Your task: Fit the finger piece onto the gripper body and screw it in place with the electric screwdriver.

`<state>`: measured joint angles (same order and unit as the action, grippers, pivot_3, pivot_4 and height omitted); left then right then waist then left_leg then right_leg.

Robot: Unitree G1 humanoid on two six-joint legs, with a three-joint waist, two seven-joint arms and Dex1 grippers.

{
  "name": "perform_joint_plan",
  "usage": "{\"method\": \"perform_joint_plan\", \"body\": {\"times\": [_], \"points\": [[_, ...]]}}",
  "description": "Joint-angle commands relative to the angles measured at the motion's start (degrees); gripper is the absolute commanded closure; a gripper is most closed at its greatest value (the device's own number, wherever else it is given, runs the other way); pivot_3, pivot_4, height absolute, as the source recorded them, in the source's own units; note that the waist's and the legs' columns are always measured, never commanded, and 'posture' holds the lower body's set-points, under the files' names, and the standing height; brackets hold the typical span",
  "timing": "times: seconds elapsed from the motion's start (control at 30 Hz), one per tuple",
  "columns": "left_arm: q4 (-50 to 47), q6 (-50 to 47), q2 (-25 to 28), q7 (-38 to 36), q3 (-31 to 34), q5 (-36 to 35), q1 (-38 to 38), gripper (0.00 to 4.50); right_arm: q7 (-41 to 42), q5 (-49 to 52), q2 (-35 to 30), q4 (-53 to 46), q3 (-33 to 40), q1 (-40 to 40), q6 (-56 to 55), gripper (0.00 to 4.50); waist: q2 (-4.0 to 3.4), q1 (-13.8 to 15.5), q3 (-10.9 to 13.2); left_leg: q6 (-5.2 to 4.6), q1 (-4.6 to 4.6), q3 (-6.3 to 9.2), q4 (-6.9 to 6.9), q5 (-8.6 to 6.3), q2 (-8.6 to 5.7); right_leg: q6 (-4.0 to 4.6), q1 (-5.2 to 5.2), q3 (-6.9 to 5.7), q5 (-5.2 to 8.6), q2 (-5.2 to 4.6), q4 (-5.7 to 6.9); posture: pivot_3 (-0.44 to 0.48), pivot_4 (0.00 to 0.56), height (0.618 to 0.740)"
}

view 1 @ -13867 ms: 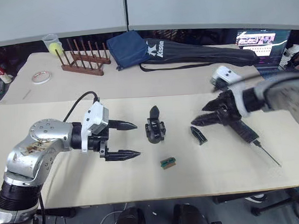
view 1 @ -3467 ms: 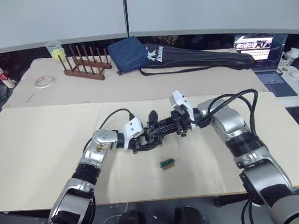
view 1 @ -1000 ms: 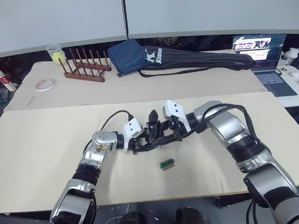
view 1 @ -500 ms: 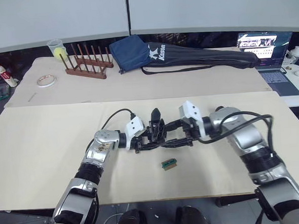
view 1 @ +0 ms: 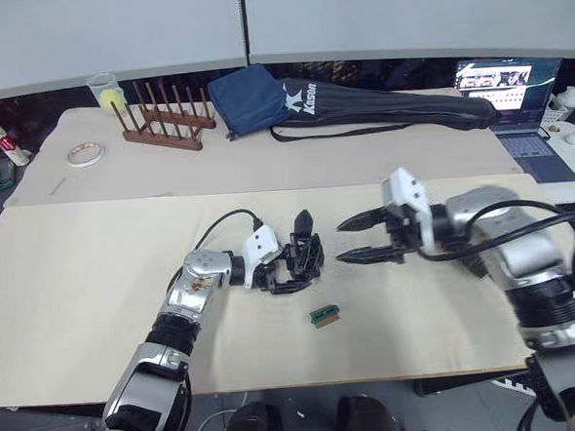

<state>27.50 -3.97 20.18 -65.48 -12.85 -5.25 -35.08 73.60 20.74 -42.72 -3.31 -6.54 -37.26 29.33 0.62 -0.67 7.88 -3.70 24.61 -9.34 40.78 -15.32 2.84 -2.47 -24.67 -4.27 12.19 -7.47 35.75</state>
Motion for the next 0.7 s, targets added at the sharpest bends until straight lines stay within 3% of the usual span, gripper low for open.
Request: {"method": "perform_joint_plan", "body": {"times": [0.03,0.1,0.13,0.23,0.43,0.7], "points": [[-8.01,-3.47,4.16,-1.57,1.56,-1.81,2.93,0.05,-0.18,0.71,-6.9,-2.72,2.33,-1.21,8.13,1.39,0.0,-0.18,0.02,0.0,0.01,-0.02,0.0,0.0,0.01,0.01,-0.07,0.03,0.0,0.0,0.04,0.0,0.15,0.74],[-13.13,-5.86,7.71,-2.86,3.22,-3.66,5.45,0.05,-0.64,-1.89,-11.77,-0.59,0.17,-2.5,12.84,1.39,-0.01,-0.25,0.02,0.0,0.02,-0.03,-0.01,0.0,0.02,0.04,-0.14,0.07,0.01,-0.01,0.09,0.0,0.15,0.74],[-16.52,-7.38,9.79,-3.56,4.33,-5.08,7.05,0.0,-0.69,-3.35,-14.02,1.39,-1.14,-3.49,15.05,0.83,-0.02,-0.29,0.03,0.0,0.04,-0.04,-0.02,0.0,0.04,0.07,-0.22,0.1,0.02,-0.02,0.11,0.0,0.15,0.74],[-29.11,-14.59,16.09,-5.68,8.26,-11.17,12.12,0.0,-0.95,-10.05,-19.05,8.95,-6.04,-6.73,16.17,0.02,-0.05,-0.39,0.09,0.02,0.1,-0.09,-0.05,0.0,0.06,0.17,-0.4,0.18,0.08,-0.03,0.2,0.0,0.15,0.74],[-50.85,-29.85,27.89,-8.58,15.25,-25.66,16.74,0.0,0.56,-20.36,-20.75,24.46,-14.91,-13.98,16.64,0.02,-0.12,-0.15,0.4,0.19,0.18,-0.11,-0.06,0.1,0.04,0.43,-0.48,0.22,0.25,-0.06,0.16,0.0,0.15,0.74],[-59.19,-42.43,33.71,-3.93,21.08,-40.37,6.84,0.0,3.45,-27.91,-13.21,44.27,-21.61,-22.86,19.21,0.02,-0.14,-0.16,0.57,0.31,0.17,-0.13,-0.09,0.26,-0.02,0.07,-0.38,0.26,0.08,0.13,0.19,0.0,0.15,0.74]]}}
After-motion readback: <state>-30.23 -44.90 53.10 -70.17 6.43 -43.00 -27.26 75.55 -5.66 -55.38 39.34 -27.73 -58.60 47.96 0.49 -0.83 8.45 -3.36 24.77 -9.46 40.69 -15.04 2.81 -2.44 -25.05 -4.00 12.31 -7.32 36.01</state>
